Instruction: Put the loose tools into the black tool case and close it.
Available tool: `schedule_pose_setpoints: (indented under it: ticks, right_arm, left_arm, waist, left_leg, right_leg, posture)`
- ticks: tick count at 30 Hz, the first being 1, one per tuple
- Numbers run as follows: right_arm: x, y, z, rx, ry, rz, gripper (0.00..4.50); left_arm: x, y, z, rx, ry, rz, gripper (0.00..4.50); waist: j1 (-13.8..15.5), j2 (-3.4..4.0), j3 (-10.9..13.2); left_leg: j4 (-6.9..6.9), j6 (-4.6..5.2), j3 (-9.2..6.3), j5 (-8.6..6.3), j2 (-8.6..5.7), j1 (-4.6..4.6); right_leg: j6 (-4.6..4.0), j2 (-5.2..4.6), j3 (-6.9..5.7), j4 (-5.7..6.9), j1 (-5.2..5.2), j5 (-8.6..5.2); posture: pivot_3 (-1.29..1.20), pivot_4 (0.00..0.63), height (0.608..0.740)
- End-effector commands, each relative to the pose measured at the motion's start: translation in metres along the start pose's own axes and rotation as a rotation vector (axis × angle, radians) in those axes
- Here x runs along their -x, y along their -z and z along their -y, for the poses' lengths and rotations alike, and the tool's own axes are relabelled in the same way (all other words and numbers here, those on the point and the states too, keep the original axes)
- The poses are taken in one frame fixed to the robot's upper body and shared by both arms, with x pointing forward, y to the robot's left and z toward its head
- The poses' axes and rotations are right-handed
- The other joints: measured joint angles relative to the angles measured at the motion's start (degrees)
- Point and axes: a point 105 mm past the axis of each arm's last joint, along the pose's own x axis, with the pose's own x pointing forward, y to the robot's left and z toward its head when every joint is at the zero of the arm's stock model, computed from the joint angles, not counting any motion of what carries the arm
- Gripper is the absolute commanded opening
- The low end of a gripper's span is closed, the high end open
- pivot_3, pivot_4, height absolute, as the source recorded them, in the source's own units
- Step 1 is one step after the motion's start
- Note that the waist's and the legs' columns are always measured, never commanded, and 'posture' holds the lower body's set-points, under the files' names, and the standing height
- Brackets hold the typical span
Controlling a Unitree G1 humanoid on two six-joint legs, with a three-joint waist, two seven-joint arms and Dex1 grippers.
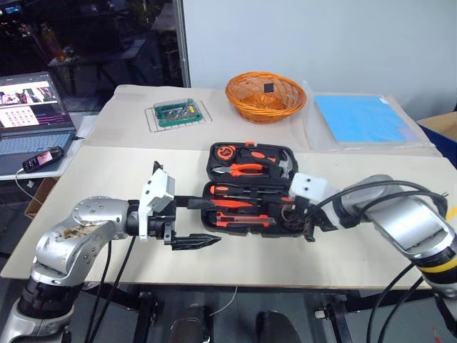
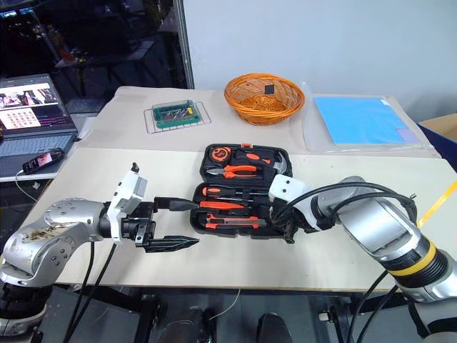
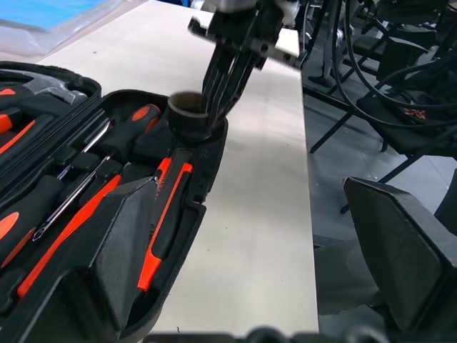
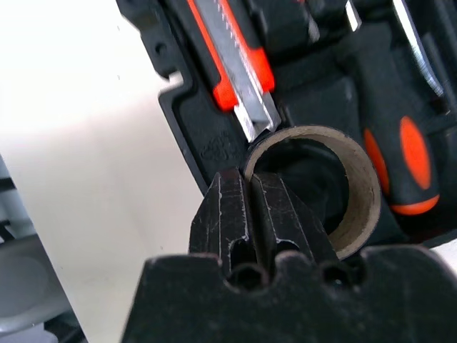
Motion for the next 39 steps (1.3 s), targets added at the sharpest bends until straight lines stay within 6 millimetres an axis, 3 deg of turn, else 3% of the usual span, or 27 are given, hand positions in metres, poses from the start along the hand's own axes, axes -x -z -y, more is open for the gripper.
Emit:
schedule_pose_setpoints:
  ticks: [1,4,10,14,18,20,26,29,32,35,37,39]
  right_arm:
    - [-0.005,0.008,0.002,0.011,0.014,-0.028,0.02]
    - [-0.009,0.015,0.0,0.003,-0.003,-0.051,0.02]
    - [-0.011,0.02,-0.005,0.0,-0.033,-0.065,2.01]
    - [0.007,-0.001,0.0,-0.023,-0.012,0.061,3.34]
    - [0.032,-0.026,0.002,-0.047,-0.013,0.233,3.34]
    - [0.045,-0.032,0.005,-0.091,0.0,0.318,3.34]
    - [0.048,-0.023,0.002,-0.145,0.038,0.334,3.34]
    - [0.04,-0.016,0.0,-0.141,0.071,0.291,3.34]
    - [0.026,-0.002,0.002,-0.095,0.119,0.201,3.34]
    - [0.019,-0.003,-0.001,-0.086,0.109,0.191,2.66]
    - [0.015,-0.005,-0.001,-0.072,0.108,0.182,1.86]
    - [0.011,-0.003,0.0,-0.065,0.109,0.168,1.86]
  left_arm:
    - [0.0,-0.007,0.002,-0.045,0.006,0.017,4.43]
    - [0.0,-0.006,0.002,-0.047,0.002,0.017,4.43]
    - [0.001,-0.004,-0.001,-0.048,-0.007,0.019,4.43]
    - [0.003,-0.002,-0.012,0.019,-0.067,0.059,4.43]
    - [0.002,0.003,-0.032,0.088,-0.167,0.062,4.43]
    - [0.001,-0.003,-0.055,0.117,-0.289,0.11,4.43]
    - [-0.005,-0.013,-0.078,0.122,-0.354,0.151,4.43]
    - [-0.008,-0.013,-0.071,0.114,-0.291,0.145,4.43]
    - [-0.011,-0.017,-0.039,0.051,-0.081,0.131,4.43]
    - [-0.01,-0.012,-0.02,-0.001,0.036,0.071,4.43]
    - [-0.009,-0.007,-0.015,-0.049,0.067,0.024,4.5]
    - [-0.008,-0.005,-0.013,-0.077,0.084,-0.002,4.5]
  waist:
    - [0.0,0.0,0.0]
    - [-0.01,-0.02,0.01]
    - [0.35,-0.02,0.01]
    - [0.28,-0.03,0.01]
    - [0.11,-0.11,0.07]
    - [0.26,-0.13,0.08]
    - [0.39,-0.44,0.25]
    - [0.14,-0.44,0.25]
    - [-0.17,-0.44,0.26]
    - [-0.36,-0.43,0.26]
    - [-0.29,-0.42,0.26]
    - [-0.27,-0.42,0.26]
  left_leg:
    - [0.0,0.01,0.0,0.01,0.01,0.0]
    - [0.0,0.02,0.01,0.02,0.0,0.02]
    - [0.01,0.01,-0.07,0.0,-0.01,0.02]
    - [0.0,0.08,-0.05,-0.02,-0.02,-0.01]
    - [0.0,0.24,-0.05,0.07,0.0,-0.01]
    - [0.0,0.22,-0.06,0.07,0.0,-0.01]
    - [0.09,0.19,-0.13,0.06,-0.04,-0.03]
    - [0.06,0.38,-0.07,0.15,-0.04,-0.07]
    - [0.02,0.44,-0.04,0.19,0.0,-0.07]
    - [-0.01,0.13,-0.01,0.02,0.01,-0.07]
    - [0.0,0.06,-0.02,0.0,0.01,-0.07]
    - [0.01,0.05,-0.02,0.0,0.01,-0.06]
  right_leg:
    - [-0.01,0.02,-0.01,0.02,0.01,-0.02]
    - [0.0,0.02,0.0,0.04,0.04,-0.02]
    - [0.06,0.02,-0.07,0.02,-0.04,-0.09]
    - [0.1,0.02,-0.06,0.0,0.05,-0.1]
    - [0.26,0.03,-0.05,0.08,0.12,0.0]
    - [0.24,0.04,-0.04,0.1,0.11,0.01]
    - [0.41,0.04,-0.04,0.06,0.18,0.12]
    - [0.47,0.03,-0.01,0.08,0.13,0.14]
    - [0.42,0.04,-0.01,0.1,0.06,0.11]
    - [0.09,0.03,0.0,0.09,0.02,-0.08]
    - [0.04,0.02,-0.01,0.09,0.02,-0.09]
    - [0.01,0.02,-0.01,0.08,0.03,-0.08]
  posture:
    - [0.0,0.15,0.74]
    - [0.0,0.15,0.74]
    - [0.0,0.15,0.74]
    - [0.0,0.15,0.74]
    - [0.0,0.15,0.74]
    - [0.0,0.15,0.74]
    - [0.0,0.15,0.74]
    - [0.0,0.15,0.74]
    - [0.0,0.15,0.74]
    - [0.0,0.15,0.74]
    - [0.0,0.15,0.74]
    - [0.0,0.15,0.74]
